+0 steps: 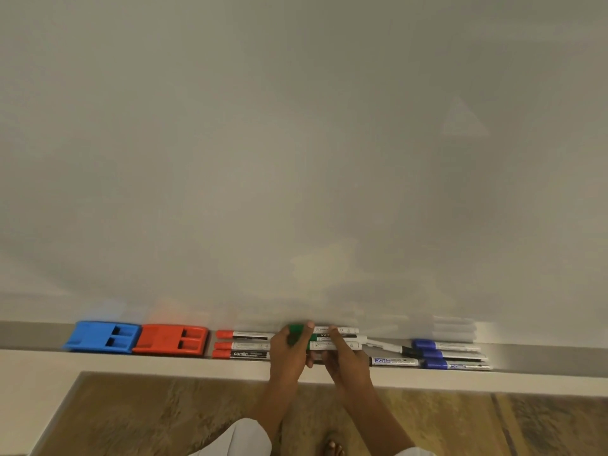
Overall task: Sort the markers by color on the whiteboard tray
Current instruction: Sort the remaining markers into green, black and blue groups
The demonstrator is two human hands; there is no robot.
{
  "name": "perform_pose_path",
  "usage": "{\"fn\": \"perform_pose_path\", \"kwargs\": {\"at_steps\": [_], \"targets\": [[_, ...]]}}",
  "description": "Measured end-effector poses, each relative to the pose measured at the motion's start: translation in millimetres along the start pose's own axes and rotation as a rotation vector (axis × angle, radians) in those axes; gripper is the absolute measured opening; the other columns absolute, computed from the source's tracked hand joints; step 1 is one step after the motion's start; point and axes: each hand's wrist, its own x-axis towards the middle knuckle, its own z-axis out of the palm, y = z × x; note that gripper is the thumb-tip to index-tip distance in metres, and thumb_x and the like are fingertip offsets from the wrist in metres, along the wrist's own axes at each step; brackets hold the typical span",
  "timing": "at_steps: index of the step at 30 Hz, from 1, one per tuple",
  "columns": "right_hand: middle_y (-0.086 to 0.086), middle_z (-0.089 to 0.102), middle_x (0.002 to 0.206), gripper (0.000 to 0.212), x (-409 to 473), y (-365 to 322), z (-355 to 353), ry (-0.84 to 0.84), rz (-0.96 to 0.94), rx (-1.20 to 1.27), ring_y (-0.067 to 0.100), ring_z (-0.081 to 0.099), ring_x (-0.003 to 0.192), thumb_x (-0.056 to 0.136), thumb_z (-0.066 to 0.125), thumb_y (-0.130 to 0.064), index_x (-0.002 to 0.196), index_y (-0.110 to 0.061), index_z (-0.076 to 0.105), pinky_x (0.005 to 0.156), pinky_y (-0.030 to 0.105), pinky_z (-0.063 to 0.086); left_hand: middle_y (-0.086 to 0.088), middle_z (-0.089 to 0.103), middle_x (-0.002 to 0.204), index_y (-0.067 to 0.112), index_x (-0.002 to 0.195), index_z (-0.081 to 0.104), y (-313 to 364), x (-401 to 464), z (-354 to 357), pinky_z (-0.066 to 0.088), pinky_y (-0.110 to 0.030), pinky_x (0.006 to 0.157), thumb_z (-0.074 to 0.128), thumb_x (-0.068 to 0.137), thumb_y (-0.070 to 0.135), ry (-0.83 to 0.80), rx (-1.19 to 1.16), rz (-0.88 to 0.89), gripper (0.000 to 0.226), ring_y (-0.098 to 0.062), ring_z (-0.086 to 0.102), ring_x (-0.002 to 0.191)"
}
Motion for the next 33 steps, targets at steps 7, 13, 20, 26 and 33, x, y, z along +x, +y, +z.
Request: {"fn": "perform_pose_path", "kwargs": {"at_steps": [7,13,20,26,33], "targets": [[0.013,0.071,0.088,0.022,8.2,-11.7,-12.9,0.121,-0.130,-0.165,0.024,0.070,0.083,0.081,0.074,-0.021,0.095,-0.006,0.067,0.060,0.028,0.060,-0.017,0.072,0.079,0.005,0.094,0.067,-3.8,12.0,-5.6,0.056,-0.032,0.050,0.075,0.080,0.033,-0.021,-0.010,-0.042,0.032,-0.021,0.063,0.051],[0.008,0.073,0.089,0.038,18.8,-6.8,-20.5,0.164,-0.246,-0.490,0.021,0.072,0.078,0.078,0.076,-0.025,0.111,-0.011,0.063,0.073,0.041,0.061,-0.008,0.070,0.076,0.010,0.088,0.066,-6.3,14.9,-3.1,0.062,-0.044,0.072,0.080,0.076,0.026,0.068,-0.047,-0.133,0.025,-0.022,0.067,0.055],[-0.001,0.073,0.087,0.023,16.4,-12.2,-22.4,0.100,-0.265,-0.731,0.017,0.068,0.080,0.078,0.069,-0.024,0.101,-0.018,0.069,0.080,0.043,0.059,-0.009,0.073,0.095,0.007,0.102,0.068,-19.4,22.3,0.7,0.058,-0.043,0.088,0.083,0.070,0.029,0.112,0.020,-0.200,0.042,-0.027,0.072,0.085],[0.014,0.062,0.124,0.058,14.9,-20.9,-27.0,0.095,-0.188,-0.784,0.029,0.061,0.109,0.076,0.071,-0.017,0.129,-0.005,0.050,0.097,0.045,0.050,-0.014,0.071,0.091,0.002,0.098,0.066,-4.4,10.1,-0.3,0.049,-0.026,0.063,0.079,0.072,0.027,0.096,0.070,-0.225,0.038,-0.025,0.067,0.084],[0.000,0.063,0.087,0.045,10.2,-29.3,-31.2,0.055,-0.197,-0.807,0.025,0.066,0.090,0.079,0.069,-0.011,0.121,-0.001,0.054,0.082,0.038,0.056,-0.008,0.066,0.096,0.004,0.106,0.061,1.4,1.1,-2.7,0.051,-0.030,0.075,0.076,0.076,0.031,0.073,0.181,-0.170,0.043,-0.024,0.063,0.091]]}}
